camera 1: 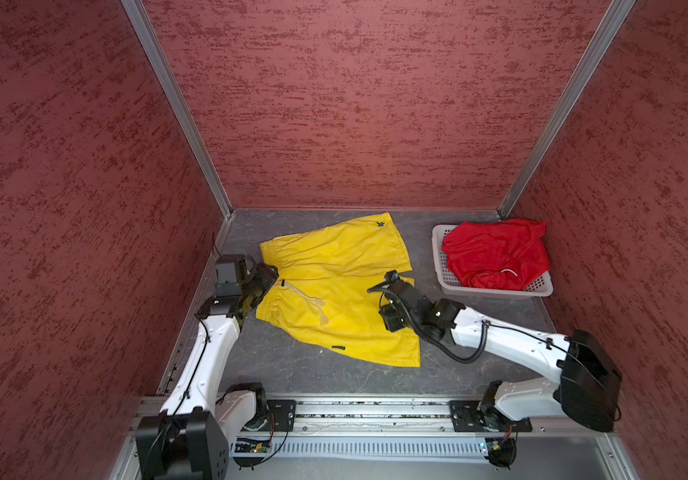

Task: Fold and stack the shorts

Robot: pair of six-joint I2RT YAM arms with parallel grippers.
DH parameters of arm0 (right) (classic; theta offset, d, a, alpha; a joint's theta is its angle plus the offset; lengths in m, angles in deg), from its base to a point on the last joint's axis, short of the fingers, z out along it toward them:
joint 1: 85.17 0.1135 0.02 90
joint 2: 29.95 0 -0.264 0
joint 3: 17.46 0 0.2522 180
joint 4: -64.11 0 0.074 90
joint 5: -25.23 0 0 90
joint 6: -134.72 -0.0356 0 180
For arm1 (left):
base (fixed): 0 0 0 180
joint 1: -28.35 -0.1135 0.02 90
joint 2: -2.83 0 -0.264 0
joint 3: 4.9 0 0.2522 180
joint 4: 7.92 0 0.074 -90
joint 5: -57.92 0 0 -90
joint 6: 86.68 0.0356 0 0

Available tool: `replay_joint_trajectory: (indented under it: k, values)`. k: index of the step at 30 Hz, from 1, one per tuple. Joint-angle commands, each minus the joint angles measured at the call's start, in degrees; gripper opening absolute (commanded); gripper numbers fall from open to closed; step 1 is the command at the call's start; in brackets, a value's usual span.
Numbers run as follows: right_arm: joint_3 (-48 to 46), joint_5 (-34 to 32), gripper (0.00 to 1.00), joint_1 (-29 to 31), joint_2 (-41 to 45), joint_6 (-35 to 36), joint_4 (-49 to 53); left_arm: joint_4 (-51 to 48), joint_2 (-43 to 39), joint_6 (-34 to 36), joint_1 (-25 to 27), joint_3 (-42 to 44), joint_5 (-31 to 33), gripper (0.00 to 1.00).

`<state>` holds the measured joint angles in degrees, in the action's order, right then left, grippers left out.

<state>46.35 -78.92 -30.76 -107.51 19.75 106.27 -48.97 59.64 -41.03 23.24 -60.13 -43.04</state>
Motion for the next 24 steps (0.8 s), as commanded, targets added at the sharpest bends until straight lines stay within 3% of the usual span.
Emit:
replay_joint_trajectory:
  k: [1,3,7,14,24]
  values:
    - [-2.4,-4.9,0.63,6.8,2.3,-8.8,8.7,-12.9,-3.4,2.1,1.5,4.6,6.1,0.67]
    - [-4.0,-5.1,0.64,11.3,1.9,-13.0,10.2,-12.8,-4.9,1.1,2.4,7.5,5.8,0.59]
    - [-7.7,-4.0,0.64,16.4,1.6,-18.0,7.8,-9.6,-4.7,-0.1,2.7,12.2,5.1,0.58]
    - [-12.9,-2.3,0.64,18.8,0.6,-22.3,5.1,-6.0,-1.8,-0.8,2.7,15.6,6.3,0.64]
    - [-16.4,-4.8,0.75,18.6,-1.0,-23.6,1.4,2.1,2.4,-2.1,2.6,18.0,5.7,0.64]
